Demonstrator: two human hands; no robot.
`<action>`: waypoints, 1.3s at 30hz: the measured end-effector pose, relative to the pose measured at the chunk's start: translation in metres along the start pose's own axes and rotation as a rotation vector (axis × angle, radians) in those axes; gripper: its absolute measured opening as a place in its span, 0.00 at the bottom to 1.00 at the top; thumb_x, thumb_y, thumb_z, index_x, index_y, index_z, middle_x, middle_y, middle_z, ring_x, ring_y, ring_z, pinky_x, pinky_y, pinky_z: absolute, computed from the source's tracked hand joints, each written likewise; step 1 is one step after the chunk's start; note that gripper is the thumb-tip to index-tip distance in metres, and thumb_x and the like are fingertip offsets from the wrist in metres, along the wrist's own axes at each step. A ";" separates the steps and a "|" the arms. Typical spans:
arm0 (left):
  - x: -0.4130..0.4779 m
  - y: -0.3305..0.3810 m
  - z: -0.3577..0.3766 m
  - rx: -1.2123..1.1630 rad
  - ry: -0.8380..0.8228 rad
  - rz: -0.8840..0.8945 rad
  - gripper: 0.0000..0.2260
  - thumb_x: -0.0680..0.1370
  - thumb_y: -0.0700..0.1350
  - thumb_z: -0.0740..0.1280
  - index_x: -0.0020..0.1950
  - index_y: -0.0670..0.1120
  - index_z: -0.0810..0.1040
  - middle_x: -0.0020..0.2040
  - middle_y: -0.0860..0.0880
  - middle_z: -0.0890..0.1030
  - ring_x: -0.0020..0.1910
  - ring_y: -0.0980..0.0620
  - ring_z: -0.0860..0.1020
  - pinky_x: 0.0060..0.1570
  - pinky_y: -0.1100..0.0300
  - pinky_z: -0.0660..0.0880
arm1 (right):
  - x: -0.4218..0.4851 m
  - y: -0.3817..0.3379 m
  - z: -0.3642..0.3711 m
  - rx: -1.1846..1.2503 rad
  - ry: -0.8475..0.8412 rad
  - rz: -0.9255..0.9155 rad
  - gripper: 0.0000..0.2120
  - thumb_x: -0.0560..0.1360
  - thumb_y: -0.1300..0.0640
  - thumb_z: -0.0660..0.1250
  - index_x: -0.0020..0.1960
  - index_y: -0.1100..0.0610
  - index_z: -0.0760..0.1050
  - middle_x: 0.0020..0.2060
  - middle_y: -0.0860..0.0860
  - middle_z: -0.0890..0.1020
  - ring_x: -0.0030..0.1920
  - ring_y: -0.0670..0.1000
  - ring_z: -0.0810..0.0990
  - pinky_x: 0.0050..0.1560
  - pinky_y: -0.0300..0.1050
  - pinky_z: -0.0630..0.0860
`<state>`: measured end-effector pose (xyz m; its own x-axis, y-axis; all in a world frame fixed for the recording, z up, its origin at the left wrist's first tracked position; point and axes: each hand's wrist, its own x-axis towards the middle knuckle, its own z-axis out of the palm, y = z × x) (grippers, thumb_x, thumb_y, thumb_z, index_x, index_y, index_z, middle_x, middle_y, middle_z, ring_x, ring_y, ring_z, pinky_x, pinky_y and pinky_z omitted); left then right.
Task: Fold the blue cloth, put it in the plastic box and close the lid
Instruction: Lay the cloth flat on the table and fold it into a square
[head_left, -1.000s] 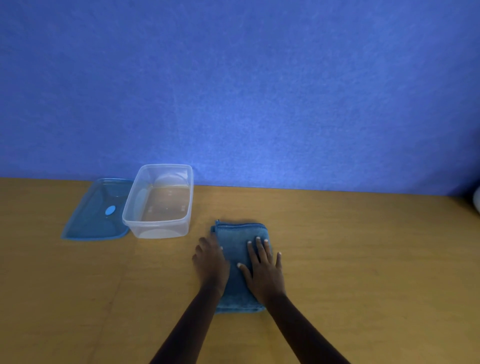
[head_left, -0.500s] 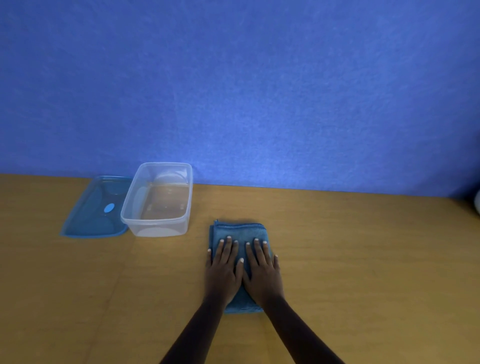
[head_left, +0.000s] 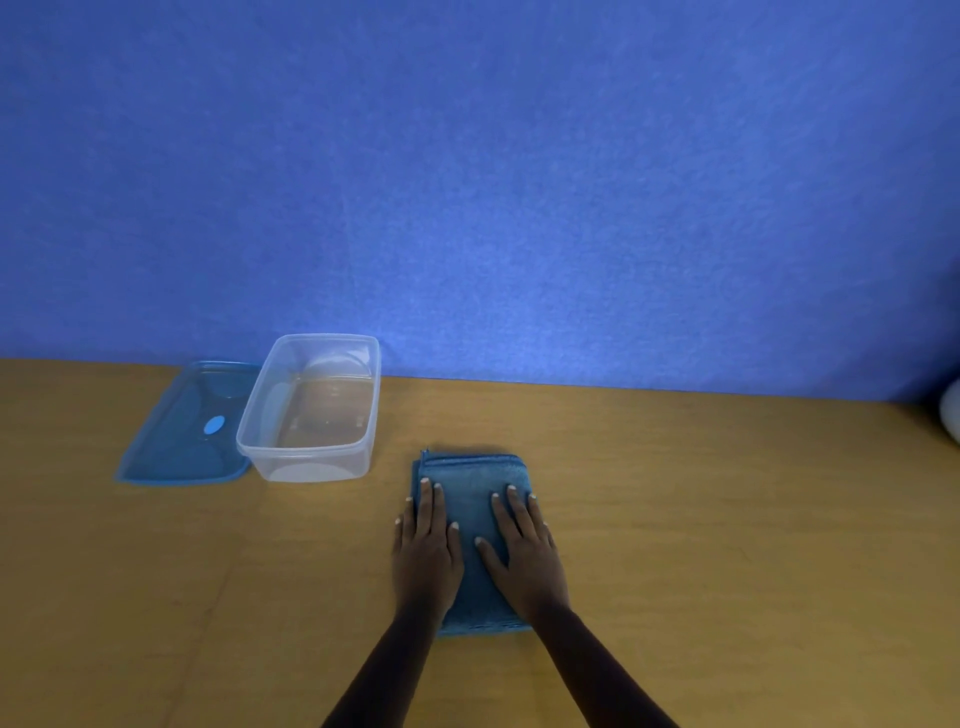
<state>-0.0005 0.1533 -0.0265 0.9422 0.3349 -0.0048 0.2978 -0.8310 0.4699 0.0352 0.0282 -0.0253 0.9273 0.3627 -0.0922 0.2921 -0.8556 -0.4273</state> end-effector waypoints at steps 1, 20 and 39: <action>-0.001 -0.001 0.000 -0.009 0.005 -0.015 0.25 0.82 0.49 0.49 0.77 0.45 0.45 0.79 0.47 0.47 0.78 0.48 0.50 0.76 0.54 0.53 | -0.002 0.001 -0.002 0.062 0.013 0.021 0.33 0.78 0.42 0.53 0.77 0.50 0.43 0.78 0.47 0.44 0.78 0.51 0.42 0.76 0.47 0.49; 0.000 0.026 -0.026 -0.412 0.036 -0.346 0.14 0.80 0.47 0.57 0.55 0.36 0.70 0.51 0.36 0.80 0.50 0.38 0.79 0.46 0.50 0.74 | -0.006 0.010 -0.036 0.650 0.146 0.413 0.21 0.76 0.56 0.65 0.67 0.61 0.70 0.61 0.59 0.76 0.60 0.57 0.75 0.60 0.50 0.75; 0.017 0.174 0.019 -0.677 -0.355 -0.132 0.13 0.79 0.44 0.62 0.59 0.37 0.73 0.58 0.38 0.79 0.57 0.41 0.77 0.55 0.52 0.73 | -0.020 0.142 -0.131 0.534 0.424 0.563 0.17 0.76 0.61 0.65 0.64 0.63 0.73 0.58 0.62 0.80 0.58 0.61 0.77 0.48 0.45 0.70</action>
<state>0.0705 0.0063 0.0379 0.9320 0.1549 -0.3277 0.3606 -0.3036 0.8820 0.0884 -0.1489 0.0339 0.9402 -0.3188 -0.1199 -0.2843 -0.5405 -0.7918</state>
